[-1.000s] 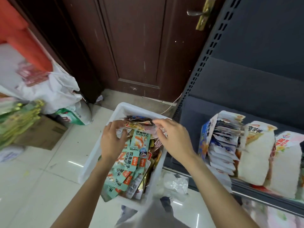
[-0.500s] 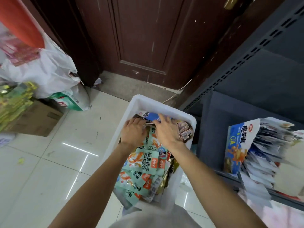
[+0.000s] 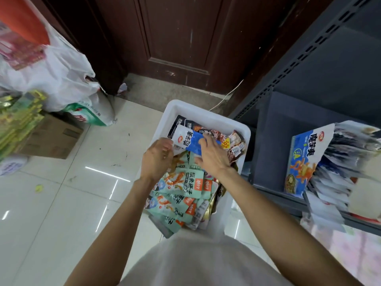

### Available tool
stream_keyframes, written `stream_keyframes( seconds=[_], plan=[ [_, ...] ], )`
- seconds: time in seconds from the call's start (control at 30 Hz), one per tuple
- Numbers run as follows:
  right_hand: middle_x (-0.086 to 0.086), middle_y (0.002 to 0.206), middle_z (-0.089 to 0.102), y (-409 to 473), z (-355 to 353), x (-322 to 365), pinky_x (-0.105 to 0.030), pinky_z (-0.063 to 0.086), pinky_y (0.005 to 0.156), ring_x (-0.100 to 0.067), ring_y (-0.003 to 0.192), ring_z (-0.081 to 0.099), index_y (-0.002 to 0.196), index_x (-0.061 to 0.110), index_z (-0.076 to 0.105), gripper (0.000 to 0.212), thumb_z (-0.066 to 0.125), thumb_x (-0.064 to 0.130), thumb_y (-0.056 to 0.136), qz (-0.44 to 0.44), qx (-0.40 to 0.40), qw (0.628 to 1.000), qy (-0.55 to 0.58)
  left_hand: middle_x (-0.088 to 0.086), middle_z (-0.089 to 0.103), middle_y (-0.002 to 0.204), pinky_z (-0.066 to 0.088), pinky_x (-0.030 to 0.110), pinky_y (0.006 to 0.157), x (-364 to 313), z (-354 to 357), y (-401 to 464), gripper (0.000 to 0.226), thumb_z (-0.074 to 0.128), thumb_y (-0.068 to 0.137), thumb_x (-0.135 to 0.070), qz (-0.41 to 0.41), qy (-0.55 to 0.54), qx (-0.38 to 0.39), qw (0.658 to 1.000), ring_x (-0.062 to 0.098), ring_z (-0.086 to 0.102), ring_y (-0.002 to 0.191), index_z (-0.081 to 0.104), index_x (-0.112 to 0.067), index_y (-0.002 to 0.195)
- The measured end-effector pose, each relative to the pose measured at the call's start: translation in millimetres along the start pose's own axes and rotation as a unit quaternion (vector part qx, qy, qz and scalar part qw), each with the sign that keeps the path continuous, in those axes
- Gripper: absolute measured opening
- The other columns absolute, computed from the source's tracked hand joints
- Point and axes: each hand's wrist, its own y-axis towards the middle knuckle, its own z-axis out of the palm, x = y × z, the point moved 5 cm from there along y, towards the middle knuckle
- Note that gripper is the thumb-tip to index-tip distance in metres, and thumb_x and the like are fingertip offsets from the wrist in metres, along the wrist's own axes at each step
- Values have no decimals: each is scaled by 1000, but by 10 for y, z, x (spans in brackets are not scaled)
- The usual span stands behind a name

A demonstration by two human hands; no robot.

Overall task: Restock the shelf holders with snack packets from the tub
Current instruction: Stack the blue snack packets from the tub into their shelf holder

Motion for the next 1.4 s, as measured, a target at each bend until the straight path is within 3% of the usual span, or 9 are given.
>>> stream_keyframes(
  seconds=[0.33,0.5,0.57,0.67,0.73,0.97,1.13,1.3,1.4],
  plan=[
    [-21,125,56,-429,113,217,-37,54,72,-31,111,58,135,3,31,38,32,5,97,-81,-9,989,-123,-3,36,149,42,37,102,247,259,-785,56,55,91,-46,5,183,180,966,19,45,126,41,-26,141],
    [-11,89,69,-695,-207,5,-34,47,60,-25,72,66,128,8,47,31,43,8,97,31,-83,991,98,0,44,144,42,38,101,54,190,-747,47,47,95,-48,-31,177,140,974,23,47,125,50,-24,135],
    [-14,93,69,-852,-326,-111,-37,50,65,-28,77,65,117,11,56,23,48,5,96,130,-88,874,460,-3,56,130,47,29,85,-125,74,-713,40,51,94,-44,-107,-26,99,989,18,59,112,56,-24,128],
    [-5,102,72,-1086,-462,-84,-36,57,72,-21,89,69,117,18,57,34,54,-4,91,128,-59,581,801,-4,67,117,52,25,81,-595,40,-724,44,59,87,-45,-169,-360,132,908,14,65,105,57,-25,127],
    [-6,108,71,-1201,-556,-90,-35,57,71,-22,92,69,123,19,54,42,55,-6,88,105,-55,526,842,1,69,113,57,30,78,-897,41,-738,46,63,80,-37,-147,-428,160,877,19,68,99,59,-22,123],
    [-4,105,70,-1648,-1034,-650,-30,51,78,-14,93,65,125,11,47,46,62,-6,84,111,-216,611,754,8,70,104,55,26,78,-1688,94,-748,41,70,82,-3,11,-295,192,936,21,67,93,63,-18,119],
    [12,85,72,-2223,-1663,-1463,-18,48,47,-2,65,64,109,30,50,47,69,-3,81,89,-341,690,633,-11,71,95,52,20,74,-2574,318,-589,46,70,83,-7,195,-222,193,936,6,67,83,59,-43,109],
    [20,82,68,-2875,-2005,-2312,-19,53,54,1,72,63,88,26,50,23,65,7,87,120,-523,637,553,-1,56,130,38,22,102,-3284,768,-288,50,66,88,-23,300,-137,79,941,12,52,119,48,-18,134],
    [21,82,65,-3005,-2104,-2623,-19,52,58,1,74,63,88,28,47,24,63,10,88,121,-561,638,513,5,33,151,20,24,113,-3427,1139,-136,77,68,85,-30,309,26,149,939,19,28,138,27,-15,148]
  ],
)
